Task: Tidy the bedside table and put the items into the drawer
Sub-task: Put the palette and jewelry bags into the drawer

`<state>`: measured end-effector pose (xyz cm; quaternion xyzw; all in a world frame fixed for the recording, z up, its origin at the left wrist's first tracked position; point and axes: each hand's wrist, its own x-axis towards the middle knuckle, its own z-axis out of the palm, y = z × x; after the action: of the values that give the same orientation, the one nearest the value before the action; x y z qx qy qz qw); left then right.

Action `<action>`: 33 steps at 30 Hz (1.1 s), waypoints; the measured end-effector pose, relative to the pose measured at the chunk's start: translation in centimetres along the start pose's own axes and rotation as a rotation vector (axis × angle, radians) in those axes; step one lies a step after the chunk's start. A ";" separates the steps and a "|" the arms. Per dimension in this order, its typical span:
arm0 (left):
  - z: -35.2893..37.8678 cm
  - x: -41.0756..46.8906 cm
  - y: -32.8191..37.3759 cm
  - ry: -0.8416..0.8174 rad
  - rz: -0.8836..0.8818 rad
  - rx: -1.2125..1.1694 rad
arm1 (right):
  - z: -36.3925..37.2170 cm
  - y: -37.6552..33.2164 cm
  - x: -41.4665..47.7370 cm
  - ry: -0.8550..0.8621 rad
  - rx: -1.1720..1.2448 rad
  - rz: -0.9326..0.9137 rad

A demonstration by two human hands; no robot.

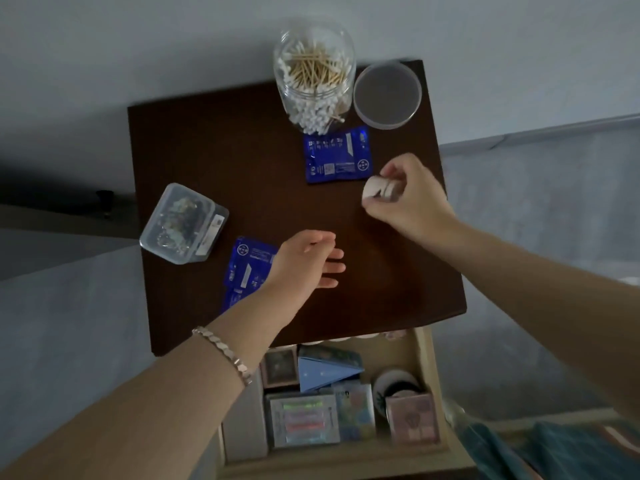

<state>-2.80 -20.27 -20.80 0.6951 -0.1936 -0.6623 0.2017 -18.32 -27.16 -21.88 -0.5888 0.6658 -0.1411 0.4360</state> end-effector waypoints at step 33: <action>-1.0 -6.5 -12.8 -0.311 0.275 0.839 | 9.7 10.4 -17.7 0.002 -0.196 0.603</action>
<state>-2.06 -5.96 -22.19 0.5769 -0.5631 -0.5902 -0.0423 -19.20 -5.19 -27.46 -0.4040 0.8212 0.0586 0.3988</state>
